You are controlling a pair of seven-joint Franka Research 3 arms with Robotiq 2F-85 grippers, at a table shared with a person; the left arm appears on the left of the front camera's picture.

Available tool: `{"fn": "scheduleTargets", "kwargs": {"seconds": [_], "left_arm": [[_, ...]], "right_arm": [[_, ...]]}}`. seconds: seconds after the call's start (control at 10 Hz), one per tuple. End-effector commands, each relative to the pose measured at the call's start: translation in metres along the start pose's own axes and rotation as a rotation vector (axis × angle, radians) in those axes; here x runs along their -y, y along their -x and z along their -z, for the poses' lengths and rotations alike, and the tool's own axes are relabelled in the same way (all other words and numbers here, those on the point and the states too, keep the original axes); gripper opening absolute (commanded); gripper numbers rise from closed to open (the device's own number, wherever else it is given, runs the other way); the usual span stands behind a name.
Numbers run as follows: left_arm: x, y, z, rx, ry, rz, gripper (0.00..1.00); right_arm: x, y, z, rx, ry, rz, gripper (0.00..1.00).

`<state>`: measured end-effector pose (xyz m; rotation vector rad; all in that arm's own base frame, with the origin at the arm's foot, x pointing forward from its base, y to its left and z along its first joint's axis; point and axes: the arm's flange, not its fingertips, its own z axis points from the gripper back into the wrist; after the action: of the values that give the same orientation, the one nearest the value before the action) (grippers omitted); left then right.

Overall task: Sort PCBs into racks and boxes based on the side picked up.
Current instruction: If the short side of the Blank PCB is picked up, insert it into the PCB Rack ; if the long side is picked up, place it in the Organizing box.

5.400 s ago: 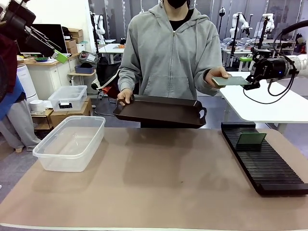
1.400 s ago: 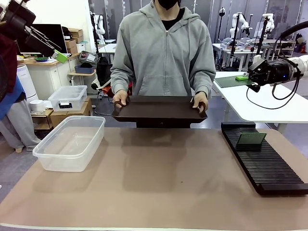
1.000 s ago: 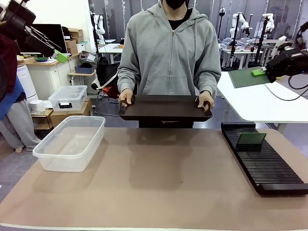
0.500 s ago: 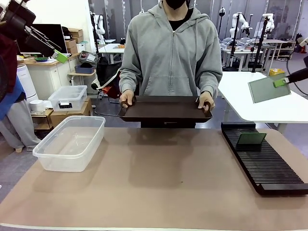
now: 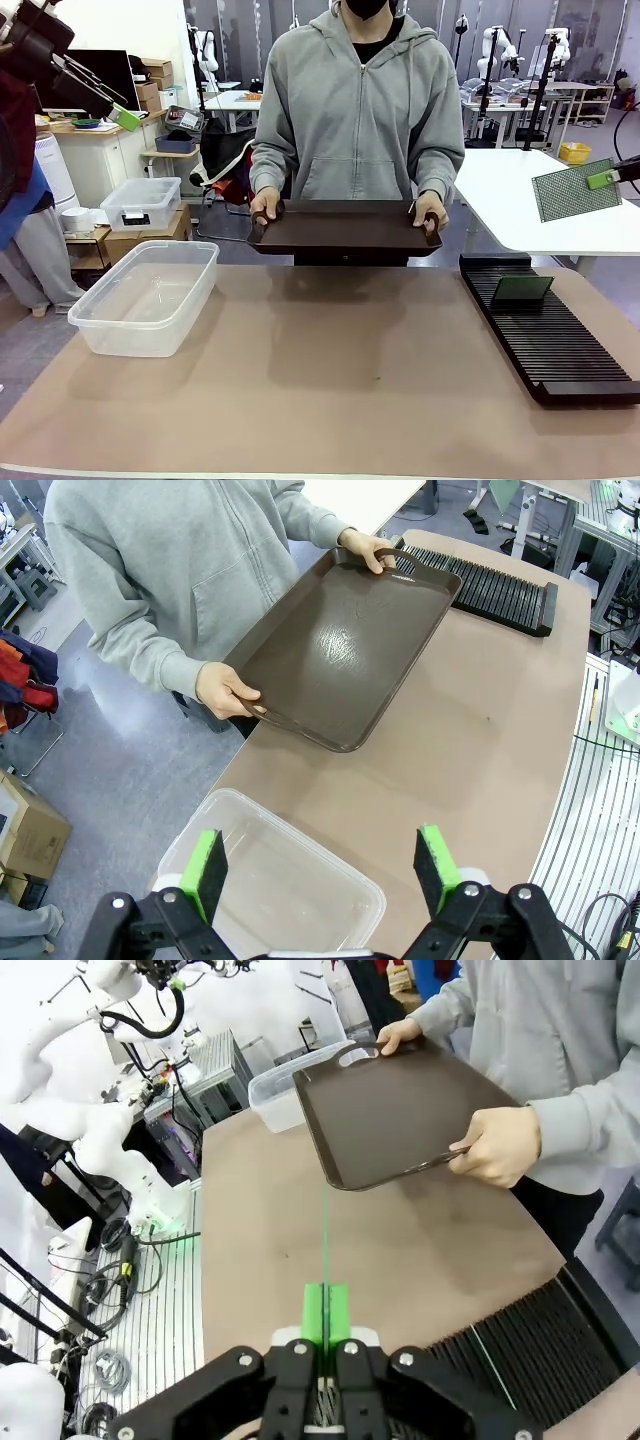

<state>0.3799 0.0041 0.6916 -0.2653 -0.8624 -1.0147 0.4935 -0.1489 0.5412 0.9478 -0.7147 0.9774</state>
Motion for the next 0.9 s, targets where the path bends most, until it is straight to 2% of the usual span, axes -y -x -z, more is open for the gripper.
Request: {"fn": "scheduleTargets", "kwargs": {"seconds": [0.0, 0.1, 0.2, 0.3, 0.4, 0.5, 0.7, 0.8], "left_arm": [[0.001, 0.001, -0.001, -0.001, 0.008, 0.003, 1.0], [0.001, 0.001, -0.001, -0.001, 0.008, 0.003, 1.0], [0.001, 0.001, -0.001, -0.001, 0.008, 0.003, 1.0], [0.001, 0.001, -0.001, -0.001, 0.008, 0.003, 1.0], [0.001, 0.001, -0.001, -0.001, 0.008, 0.003, 1.0], [0.001, 0.001, -0.001, -0.001, 0.008, 0.003, 1.0], [0.001, 0.001, -0.001, -0.001, 0.008, 0.003, 1.0], [0.001, 0.001, -0.001, -0.001, 0.008, 0.003, 1.0]], "right_arm": [[0.0, 0.004, -0.002, 0.01, -0.001, 0.008, 0.02], [0.013, 0.012, 0.005, -0.044, -0.053, -0.083, 0.02], [0.027, 0.02, 0.006, -0.045, -0.078, -0.209, 0.02], [0.037, 0.03, 0.012, -0.073, -0.174, -0.274, 0.02], [0.045, 0.037, 0.013, -0.125, -0.173, -0.394, 0.02], [0.056, 0.043, 0.01, -0.202, -0.196, -0.451, 0.02], [0.063, 0.055, 0.013, -0.284, -0.26, -0.484, 0.02], [0.069, 0.051, 0.01, -0.299, -0.25, -0.51, 0.02]]}}
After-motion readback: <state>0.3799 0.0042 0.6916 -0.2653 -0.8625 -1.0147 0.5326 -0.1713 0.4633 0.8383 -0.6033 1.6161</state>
